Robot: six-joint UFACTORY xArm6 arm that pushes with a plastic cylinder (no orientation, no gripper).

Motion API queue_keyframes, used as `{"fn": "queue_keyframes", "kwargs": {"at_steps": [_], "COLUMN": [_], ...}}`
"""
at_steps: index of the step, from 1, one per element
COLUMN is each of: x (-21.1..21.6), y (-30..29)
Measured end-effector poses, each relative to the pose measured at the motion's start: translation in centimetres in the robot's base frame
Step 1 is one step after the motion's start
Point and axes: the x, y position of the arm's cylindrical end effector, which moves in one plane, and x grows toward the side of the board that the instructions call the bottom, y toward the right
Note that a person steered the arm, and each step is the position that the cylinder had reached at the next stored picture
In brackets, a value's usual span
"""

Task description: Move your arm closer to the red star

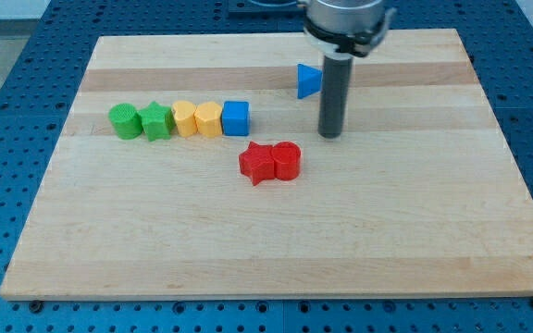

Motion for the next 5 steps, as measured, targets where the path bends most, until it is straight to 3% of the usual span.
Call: {"fn": "queue_keyframes", "kwargs": {"at_steps": [2,3,5], "x": [7.0,9.2,9.1], "y": [-0.9,-5.4,-8.6]}}
